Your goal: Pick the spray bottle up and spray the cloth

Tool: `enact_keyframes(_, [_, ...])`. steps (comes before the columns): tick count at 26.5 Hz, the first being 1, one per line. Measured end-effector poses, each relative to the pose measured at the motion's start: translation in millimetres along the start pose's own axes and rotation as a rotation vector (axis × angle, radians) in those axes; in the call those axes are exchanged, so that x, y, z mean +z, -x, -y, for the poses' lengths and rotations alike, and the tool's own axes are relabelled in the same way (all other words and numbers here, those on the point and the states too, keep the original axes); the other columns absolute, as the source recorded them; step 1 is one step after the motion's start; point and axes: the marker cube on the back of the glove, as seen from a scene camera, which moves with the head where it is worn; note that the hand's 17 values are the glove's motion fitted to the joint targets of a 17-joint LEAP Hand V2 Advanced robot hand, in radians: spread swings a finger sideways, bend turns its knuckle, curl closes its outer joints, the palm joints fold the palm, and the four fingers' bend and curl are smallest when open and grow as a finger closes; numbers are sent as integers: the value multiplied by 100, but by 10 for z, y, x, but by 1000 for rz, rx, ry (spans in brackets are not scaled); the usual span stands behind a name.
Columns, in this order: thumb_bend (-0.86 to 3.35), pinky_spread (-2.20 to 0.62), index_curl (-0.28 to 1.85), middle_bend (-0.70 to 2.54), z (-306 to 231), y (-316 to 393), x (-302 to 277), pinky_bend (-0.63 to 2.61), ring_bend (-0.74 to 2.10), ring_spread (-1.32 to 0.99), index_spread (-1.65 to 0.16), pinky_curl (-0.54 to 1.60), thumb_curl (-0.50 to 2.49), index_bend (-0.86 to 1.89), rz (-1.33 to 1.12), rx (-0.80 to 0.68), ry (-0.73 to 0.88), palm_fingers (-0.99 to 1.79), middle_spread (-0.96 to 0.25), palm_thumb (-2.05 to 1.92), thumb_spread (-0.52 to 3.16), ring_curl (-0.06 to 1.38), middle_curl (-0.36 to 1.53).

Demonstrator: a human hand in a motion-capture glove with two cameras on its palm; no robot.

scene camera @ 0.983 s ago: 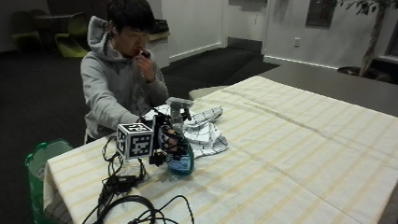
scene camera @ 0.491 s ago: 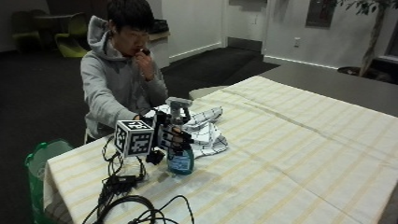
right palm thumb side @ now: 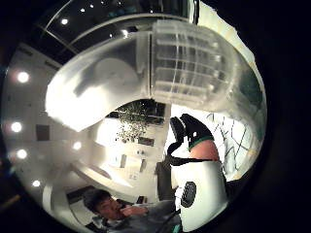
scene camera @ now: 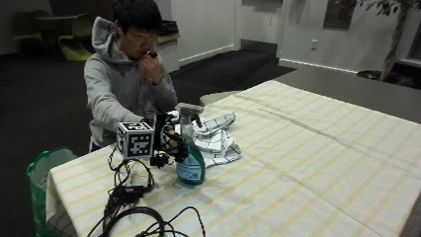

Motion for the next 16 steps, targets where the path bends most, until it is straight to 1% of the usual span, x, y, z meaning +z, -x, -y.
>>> enact_keyframes(9, [-3, 20, 20, 21, 45, 16, 17, 52, 40, -4, -32, 37, 37, 7, 22, 15, -12, 32, -8, 88, 91, 31, 35])
enact_keyframes(13, [-4, 21, 19, 19, 162, 29, 118, 55, 39, -3, -34, 38, 36, 7, 76, 6, -24, 20, -7, 84, 90, 32, 35])
enact_keyframes(16, [-5, 24, 18, 16, 247, 32, 163, 59, 37, 2, -36, 39, 36, 7, 57, -10, -45, 8, -5, 81, 88, 31, 34])
